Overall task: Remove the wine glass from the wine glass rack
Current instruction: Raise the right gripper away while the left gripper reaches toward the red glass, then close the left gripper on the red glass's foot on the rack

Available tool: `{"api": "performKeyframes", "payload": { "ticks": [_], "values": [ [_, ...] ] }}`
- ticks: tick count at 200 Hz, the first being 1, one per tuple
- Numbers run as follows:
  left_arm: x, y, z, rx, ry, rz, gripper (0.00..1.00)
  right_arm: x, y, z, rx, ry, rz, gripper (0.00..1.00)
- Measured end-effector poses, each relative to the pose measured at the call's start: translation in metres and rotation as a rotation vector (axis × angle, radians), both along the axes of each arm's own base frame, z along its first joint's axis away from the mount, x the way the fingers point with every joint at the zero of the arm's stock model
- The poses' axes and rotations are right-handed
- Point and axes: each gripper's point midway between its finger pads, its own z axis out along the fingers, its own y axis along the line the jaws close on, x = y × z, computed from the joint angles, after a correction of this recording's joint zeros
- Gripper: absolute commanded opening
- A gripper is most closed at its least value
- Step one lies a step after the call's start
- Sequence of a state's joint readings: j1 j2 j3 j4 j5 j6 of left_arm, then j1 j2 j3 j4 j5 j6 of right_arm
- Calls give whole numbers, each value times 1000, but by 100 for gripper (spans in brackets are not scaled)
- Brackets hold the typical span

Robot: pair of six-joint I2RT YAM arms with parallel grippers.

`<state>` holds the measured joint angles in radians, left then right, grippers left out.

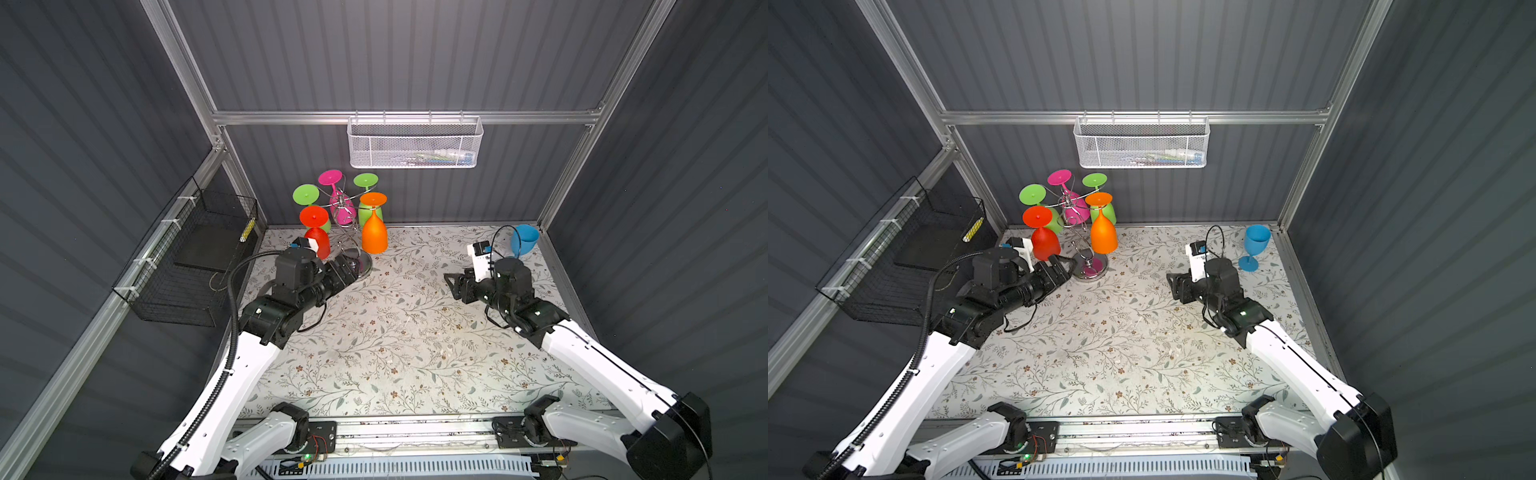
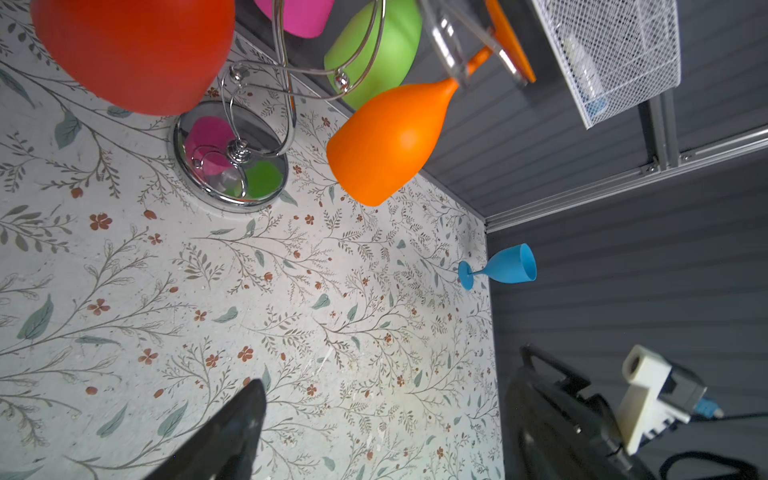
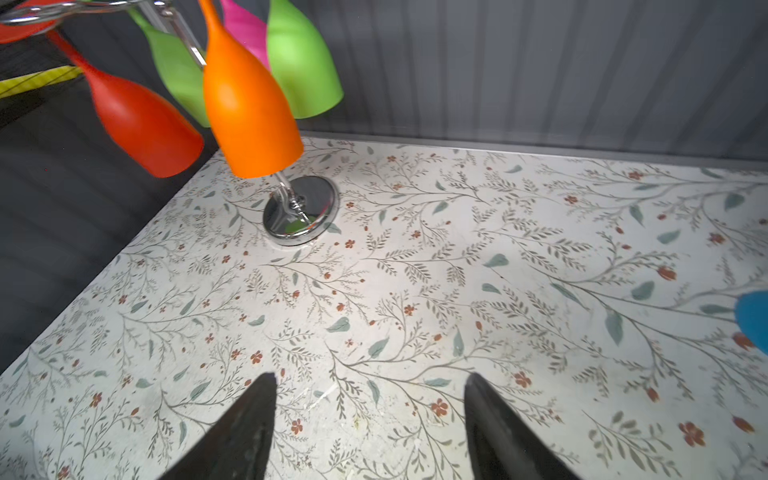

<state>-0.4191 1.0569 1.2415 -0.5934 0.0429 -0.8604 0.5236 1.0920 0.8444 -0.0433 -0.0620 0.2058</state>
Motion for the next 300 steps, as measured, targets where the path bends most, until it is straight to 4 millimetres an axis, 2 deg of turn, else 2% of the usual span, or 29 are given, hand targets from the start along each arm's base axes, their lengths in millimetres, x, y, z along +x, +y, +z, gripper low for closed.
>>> {"api": "performKeyframes", "payload": {
  "ticks": [19,35,57,79,105,138,164,209,250,286,300],
  "values": [
    [11,7,25,-22,-11,46,82,-10,13,10,17,-76,50,71],
    [19,23,45,-55,-33,114,77,-18,21,15,34,-128,82,72],
    [27,49,55,-100,-37,212,72,-26,28,16,44,-174,113,72],
    [37,66,50,-120,-6,284,69,-28,33,21,56,-210,130,72],
    [50,72,38,-139,40,324,67,-29,37,30,69,-255,141,72],
    [65,73,37,-203,23,344,65,-28,40,42,90,-305,145,72],
    [74,74,26,-239,27,365,60,-25,43,47,107,-329,148,72],
    [88,82,22,-298,3,411,48,-22,48,49,117,-339,155,72],
    [98,86,32,-354,-52,427,41,-27,46,58,134,-365,157,72],
    [106,85,24,-369,-43,434,34,-35,40,64,162,-379,155,72],
    [109,84,22,-371,-42,436,27,-36,41,64,166,-377,158,72]
  ]
}}
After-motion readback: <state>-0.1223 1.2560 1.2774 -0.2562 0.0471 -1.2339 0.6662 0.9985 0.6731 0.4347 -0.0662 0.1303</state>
